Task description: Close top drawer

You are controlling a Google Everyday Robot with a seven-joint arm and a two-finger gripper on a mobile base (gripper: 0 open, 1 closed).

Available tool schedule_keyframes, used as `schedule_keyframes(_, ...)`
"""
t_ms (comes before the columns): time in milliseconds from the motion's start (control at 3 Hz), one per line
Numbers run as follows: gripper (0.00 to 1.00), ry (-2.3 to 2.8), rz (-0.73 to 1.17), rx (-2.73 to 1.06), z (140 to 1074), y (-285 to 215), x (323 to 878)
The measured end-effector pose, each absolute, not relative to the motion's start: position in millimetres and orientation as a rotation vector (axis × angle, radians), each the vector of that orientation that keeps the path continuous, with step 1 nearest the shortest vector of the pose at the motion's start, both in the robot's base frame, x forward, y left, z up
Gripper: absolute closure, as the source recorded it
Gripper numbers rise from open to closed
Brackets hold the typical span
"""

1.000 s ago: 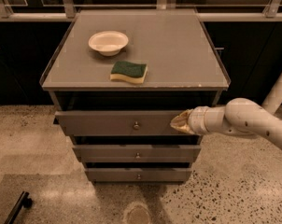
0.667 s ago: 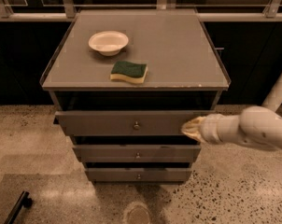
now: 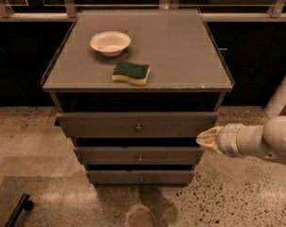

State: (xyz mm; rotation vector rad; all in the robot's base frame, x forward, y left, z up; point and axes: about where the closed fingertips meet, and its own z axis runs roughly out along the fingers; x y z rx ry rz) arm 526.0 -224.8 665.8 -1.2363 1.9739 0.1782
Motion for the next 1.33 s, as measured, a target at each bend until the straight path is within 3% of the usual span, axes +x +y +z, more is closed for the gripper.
schedule_keyframes(667,0.16,1.974,0.178,-1.236,665.8,-224.7,526.0)
schedule_keyframes(1000,0.00,1.974,0.178,-1.236,665.8,-224.7,526.0)
schedule_keyframes(1333,0.00,1.974,0.178,-1.236,665.8,-224.7,526.0)
